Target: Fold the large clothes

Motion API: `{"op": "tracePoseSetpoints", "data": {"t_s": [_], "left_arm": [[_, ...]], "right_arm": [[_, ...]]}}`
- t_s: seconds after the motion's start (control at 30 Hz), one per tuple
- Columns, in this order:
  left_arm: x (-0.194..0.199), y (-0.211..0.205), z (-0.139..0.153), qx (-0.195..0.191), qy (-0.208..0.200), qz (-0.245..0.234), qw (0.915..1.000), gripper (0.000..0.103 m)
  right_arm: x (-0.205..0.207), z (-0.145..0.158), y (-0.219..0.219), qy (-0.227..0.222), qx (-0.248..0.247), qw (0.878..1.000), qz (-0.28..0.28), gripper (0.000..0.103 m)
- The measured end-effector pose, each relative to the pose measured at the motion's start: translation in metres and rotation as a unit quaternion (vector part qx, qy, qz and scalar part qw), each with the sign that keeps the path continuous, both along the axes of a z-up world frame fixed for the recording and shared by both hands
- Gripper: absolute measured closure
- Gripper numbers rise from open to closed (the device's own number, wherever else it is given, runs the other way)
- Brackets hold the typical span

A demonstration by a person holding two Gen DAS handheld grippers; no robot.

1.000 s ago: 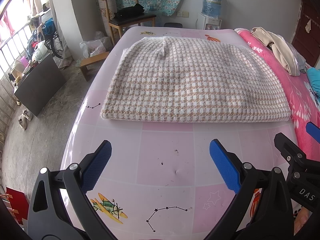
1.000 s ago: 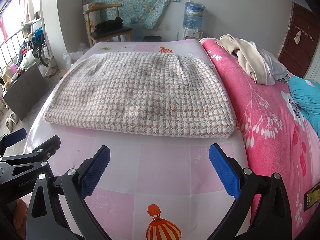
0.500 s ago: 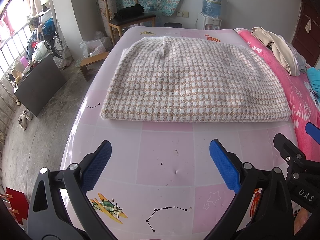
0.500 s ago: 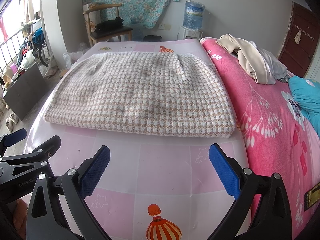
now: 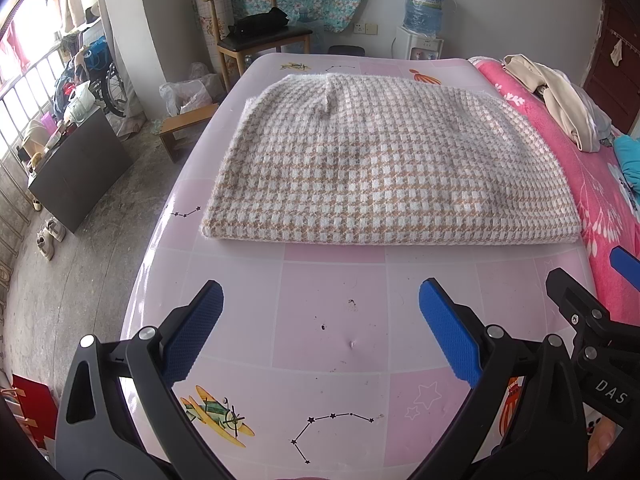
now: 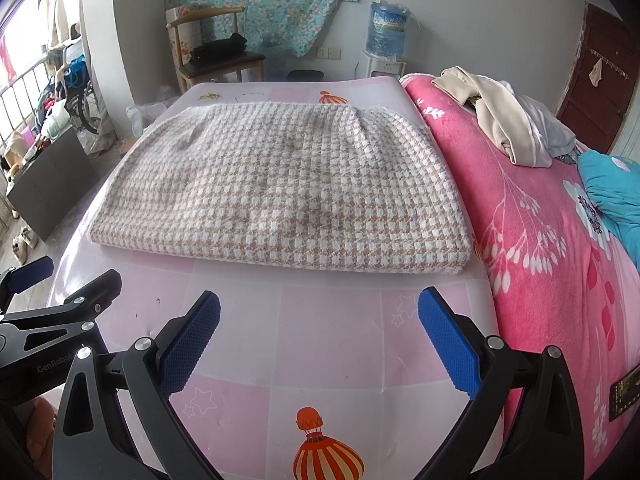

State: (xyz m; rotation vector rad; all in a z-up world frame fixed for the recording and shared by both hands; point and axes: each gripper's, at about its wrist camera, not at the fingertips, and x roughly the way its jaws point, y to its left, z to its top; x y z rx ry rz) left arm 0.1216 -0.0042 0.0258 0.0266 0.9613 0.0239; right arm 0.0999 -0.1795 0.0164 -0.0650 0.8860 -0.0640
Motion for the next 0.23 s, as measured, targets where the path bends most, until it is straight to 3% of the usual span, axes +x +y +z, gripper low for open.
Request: {"op": "tracePoseSetpoints", "data": {"t_s": [0.23], "left_arm": [[0.0003, -0.0002, 0.0006, 0.0, 0.0, 0.0, 1.0, 0.008]], "right_arm": [[0.0, 0.0, 0.0, 0.0, 0.0, 1.0, 0.0, 0.006]]}}
